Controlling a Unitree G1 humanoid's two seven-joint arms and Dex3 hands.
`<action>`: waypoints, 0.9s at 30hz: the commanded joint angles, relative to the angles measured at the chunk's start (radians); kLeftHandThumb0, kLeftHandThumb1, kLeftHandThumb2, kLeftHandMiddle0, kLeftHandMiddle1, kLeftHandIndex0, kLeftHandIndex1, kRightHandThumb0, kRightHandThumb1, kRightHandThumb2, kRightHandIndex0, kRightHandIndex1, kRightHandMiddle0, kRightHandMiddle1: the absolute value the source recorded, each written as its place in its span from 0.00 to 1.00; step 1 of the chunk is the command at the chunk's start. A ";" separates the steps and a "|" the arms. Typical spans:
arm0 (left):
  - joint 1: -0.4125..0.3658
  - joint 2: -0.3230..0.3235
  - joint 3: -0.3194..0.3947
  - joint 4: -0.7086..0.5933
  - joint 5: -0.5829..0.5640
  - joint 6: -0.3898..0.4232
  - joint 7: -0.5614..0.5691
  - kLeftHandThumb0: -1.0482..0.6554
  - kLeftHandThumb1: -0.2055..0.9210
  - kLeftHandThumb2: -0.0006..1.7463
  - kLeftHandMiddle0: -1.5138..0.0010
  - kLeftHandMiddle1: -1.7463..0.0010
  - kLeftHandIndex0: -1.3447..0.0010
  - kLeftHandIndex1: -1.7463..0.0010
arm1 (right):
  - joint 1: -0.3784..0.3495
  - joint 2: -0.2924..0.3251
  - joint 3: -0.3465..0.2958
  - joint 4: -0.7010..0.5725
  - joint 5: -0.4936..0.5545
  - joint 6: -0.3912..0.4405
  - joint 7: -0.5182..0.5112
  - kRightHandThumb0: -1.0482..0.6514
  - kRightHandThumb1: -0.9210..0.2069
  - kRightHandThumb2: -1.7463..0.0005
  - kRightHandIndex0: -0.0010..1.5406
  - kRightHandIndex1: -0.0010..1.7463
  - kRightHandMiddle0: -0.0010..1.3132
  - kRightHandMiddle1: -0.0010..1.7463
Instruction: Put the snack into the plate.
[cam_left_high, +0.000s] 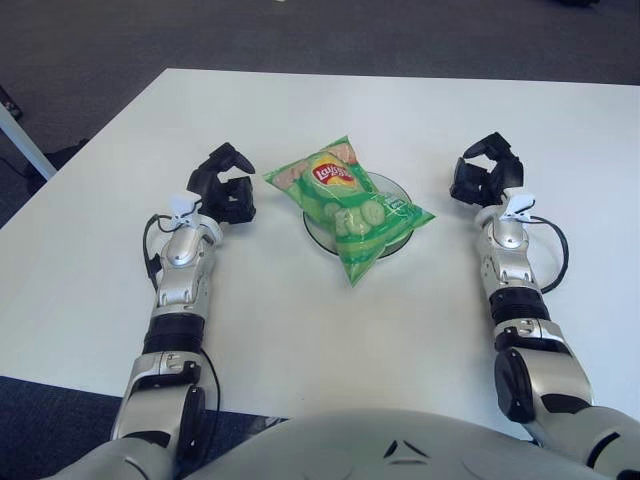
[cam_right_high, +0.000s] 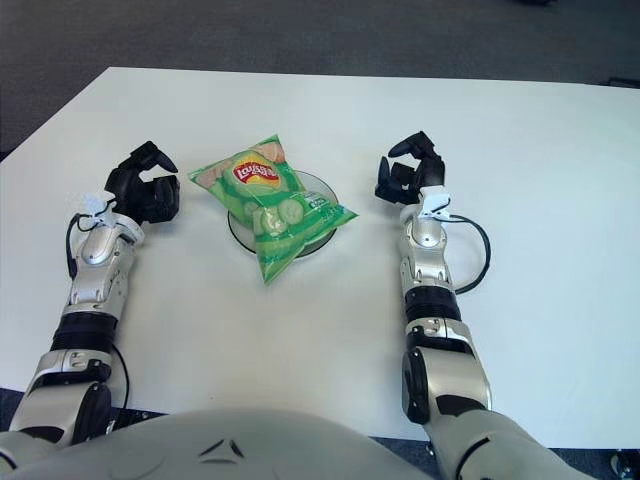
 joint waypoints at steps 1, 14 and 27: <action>0.110 -0.067 -0.017 0.074 0.001 -0.018 -0.003 0.34 0.48 0.74 0.14 0.00 0.56 0.00 | 0.072 0.019 -0.002 0.106 -0.012 -0.070 -0.012 0.34 0.49 0.28 0.85 1.00 0.44 1.00; 0.098 -0.075 -0.023 0.104 0.009 -0.047 0.001 0.34 0.47 0.75 0.14 0.00 0.55 0.00 | 0.045 0.004 -0.002 0.176 0.011 -0.066 0.016 0.34 0.50 0.27 0.84 1.00 0.44 1.00; 0.064 -0.067 -0.013 0.139 0.009 -0.027 0.020 0.34 0.48 0.74 0.14 0.00 0.56 0.00 | 0.053 0.002 -0.009 0.110 0.063 0.091 0.088 0.34 0.48 0.29 0.85 1.00 0.43 1.00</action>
